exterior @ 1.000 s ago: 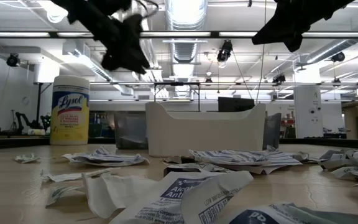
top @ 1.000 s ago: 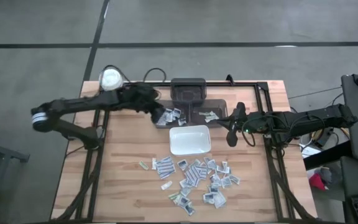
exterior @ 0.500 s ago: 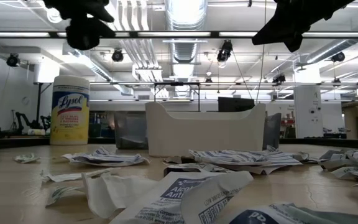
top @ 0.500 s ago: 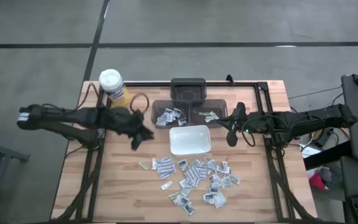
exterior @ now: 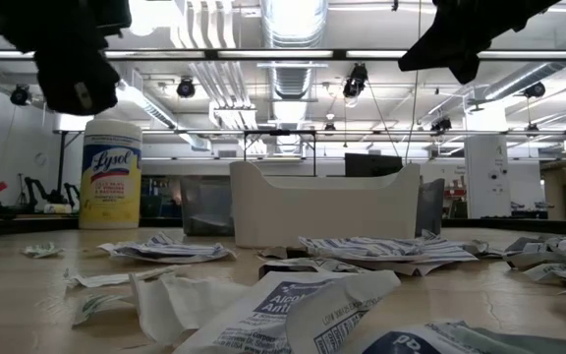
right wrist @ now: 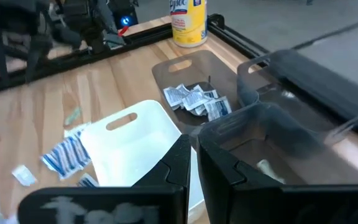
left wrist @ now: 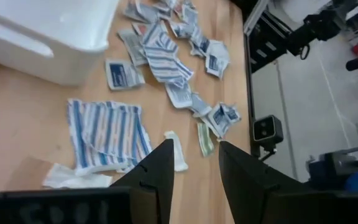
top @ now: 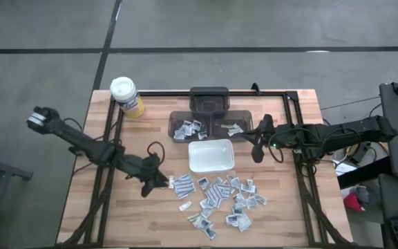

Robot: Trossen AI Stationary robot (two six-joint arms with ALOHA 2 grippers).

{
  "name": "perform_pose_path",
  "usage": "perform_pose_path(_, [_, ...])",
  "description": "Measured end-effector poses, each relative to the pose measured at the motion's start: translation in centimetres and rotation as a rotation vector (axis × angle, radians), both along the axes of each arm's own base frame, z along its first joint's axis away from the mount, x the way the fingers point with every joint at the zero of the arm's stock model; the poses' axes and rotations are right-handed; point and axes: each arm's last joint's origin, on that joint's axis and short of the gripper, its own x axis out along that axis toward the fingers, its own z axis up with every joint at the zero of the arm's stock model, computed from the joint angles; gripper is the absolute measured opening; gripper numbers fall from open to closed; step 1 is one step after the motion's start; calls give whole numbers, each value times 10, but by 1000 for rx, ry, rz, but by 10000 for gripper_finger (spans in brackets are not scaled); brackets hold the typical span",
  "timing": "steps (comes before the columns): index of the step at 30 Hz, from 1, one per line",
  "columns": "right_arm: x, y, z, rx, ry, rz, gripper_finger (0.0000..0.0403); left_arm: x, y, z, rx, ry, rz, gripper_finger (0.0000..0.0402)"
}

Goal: Pick & Place First Aid Supplies
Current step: Put the alcohol pad into the bottom left black bin

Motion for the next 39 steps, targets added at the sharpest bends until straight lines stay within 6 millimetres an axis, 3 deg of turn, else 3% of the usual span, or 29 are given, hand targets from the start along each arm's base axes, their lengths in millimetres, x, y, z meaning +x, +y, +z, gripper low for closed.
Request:
perform_pose_path(3, [0, 0, 0, 59, -15, -15, 27, -4, -6, -12, -1, -39, -2, 119])
perform_pose_path(11, [5, 10, 6, 152, -93, 168, 27, -16, -11, -37, 99, -104, -30, 119])
perform_pose_path(16, [14, 29, 19, 143, -201, 277, 27, -20, -9, -44, 114, -101, -36, 119])
perform_pose_path(20, [25, 56, 26, 163, -182, 378, 27, -22, -7, -42, 107, -121, -28, 119])
perform_pose_path(24, [37, 84, 28, 230, -58, 431, 27, -25, -5, -39, 109, -146, -22, 119])
perform_pose_path(31, [45, 125, 19, 341, 414, 315, 27, -32, 1, -28, 157, -220, -5, 119])
perform_pose_path(39, [55, 173, 4, 254, 693, 293, 27, -48, 11, -16, 182, -258, 12, 119])
